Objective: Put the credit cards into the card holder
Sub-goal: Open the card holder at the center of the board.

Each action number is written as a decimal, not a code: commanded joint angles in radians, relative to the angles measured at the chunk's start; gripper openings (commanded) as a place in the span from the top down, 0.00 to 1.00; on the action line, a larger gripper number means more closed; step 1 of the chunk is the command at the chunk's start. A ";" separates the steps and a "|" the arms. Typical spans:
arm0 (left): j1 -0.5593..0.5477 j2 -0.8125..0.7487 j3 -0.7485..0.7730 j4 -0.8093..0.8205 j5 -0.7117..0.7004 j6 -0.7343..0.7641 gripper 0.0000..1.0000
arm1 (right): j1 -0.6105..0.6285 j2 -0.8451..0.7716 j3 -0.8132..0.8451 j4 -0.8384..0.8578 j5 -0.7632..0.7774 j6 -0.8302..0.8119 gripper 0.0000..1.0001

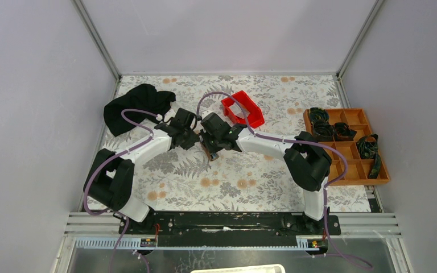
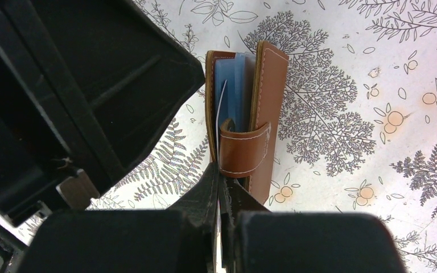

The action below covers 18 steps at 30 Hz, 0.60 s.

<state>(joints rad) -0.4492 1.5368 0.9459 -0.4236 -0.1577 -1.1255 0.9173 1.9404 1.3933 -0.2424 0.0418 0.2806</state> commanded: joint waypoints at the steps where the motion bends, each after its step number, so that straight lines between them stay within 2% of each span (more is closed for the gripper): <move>1: 0.003 0.008 0.007 0.079 -0.015 -0.032 0.65 | 0.009 -0.001 -0.035 -0.091 0.005 -0.001 1.00; 18: 0.004 -0.092 -0.096 0.172 -0.008 -0.093 0.65 | 0.006 0.013 -0.021 -0.092 -0.011 0.014 1.00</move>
<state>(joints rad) -0.4488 1.5036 0.8761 -0.3248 -0.1574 -1.1896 0.9173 1.9400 1.3930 -0.2424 0.0422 0.2855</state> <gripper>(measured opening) 0.351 0.017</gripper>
